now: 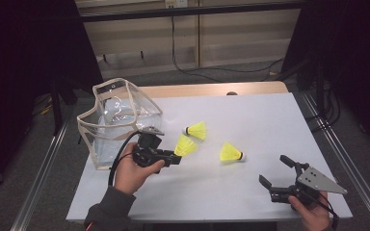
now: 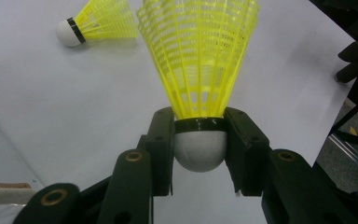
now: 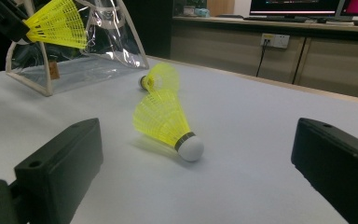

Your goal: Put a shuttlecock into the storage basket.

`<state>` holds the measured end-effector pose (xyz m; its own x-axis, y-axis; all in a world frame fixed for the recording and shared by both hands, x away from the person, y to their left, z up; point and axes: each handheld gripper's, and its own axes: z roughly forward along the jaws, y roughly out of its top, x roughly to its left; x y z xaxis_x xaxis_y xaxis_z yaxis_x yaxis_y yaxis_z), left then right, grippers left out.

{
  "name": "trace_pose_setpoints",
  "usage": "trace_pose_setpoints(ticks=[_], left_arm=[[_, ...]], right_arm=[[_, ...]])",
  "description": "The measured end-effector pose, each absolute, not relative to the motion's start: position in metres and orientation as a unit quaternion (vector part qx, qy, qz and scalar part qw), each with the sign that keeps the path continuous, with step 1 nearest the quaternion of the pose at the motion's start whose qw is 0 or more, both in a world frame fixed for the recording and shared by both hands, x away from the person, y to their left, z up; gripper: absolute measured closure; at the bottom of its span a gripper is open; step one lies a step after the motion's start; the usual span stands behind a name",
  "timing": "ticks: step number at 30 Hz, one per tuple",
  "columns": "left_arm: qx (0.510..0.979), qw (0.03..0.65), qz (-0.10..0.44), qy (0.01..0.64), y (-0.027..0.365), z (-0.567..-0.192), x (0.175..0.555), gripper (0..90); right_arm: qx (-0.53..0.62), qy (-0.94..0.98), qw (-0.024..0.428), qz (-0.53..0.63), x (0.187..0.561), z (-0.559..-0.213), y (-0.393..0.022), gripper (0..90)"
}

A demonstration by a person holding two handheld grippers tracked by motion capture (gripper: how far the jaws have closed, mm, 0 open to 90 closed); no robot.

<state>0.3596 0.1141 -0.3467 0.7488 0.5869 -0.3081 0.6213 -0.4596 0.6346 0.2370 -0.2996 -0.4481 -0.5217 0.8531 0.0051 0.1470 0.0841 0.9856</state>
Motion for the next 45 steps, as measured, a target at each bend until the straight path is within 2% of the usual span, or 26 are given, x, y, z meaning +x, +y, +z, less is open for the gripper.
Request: trace_pose_setpoints(ticks=[45], left_arm=[[0.848, 0.384, -0.011, 0.365, 0.118, -0.311, 0.379, 64.8]], right_arm=[[0.372, 0.666, 0.316, 0.564, 0.237, -0.447, -0.3, 1.8]])
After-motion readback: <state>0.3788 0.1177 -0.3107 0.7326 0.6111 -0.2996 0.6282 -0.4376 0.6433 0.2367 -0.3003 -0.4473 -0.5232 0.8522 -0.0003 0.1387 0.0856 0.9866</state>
